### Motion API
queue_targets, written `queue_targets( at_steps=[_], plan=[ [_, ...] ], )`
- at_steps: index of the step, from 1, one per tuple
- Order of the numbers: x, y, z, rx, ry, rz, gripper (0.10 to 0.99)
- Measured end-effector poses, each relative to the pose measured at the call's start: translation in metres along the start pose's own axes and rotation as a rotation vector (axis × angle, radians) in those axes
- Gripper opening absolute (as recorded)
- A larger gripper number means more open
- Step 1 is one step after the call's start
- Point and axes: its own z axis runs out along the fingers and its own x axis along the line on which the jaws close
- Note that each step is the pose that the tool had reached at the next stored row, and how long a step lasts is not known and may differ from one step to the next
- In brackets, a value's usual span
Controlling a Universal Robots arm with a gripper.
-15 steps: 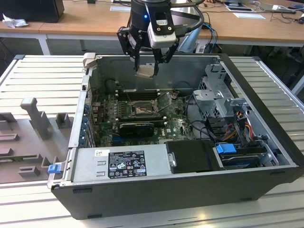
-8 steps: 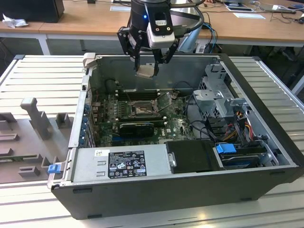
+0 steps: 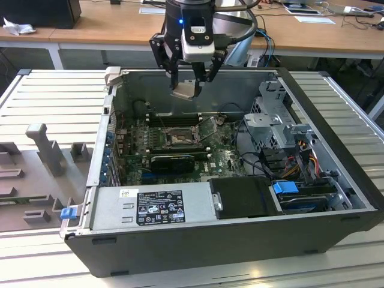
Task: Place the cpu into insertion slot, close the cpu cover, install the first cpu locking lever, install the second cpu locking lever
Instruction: 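Place the cpu into insertion slot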
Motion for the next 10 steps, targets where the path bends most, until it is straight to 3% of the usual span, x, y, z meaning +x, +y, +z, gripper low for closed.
queue_targets(
  at_steps=[5, 10],
  plan=[
    [0.0000, -0.0001, 0.0010, -0.002, -0.0104, 0.118, 0.525],
    [-0.0001, -0.0003, 0.0032, -0.002, -0.0134, 0.145, 0.525]
  ],
)
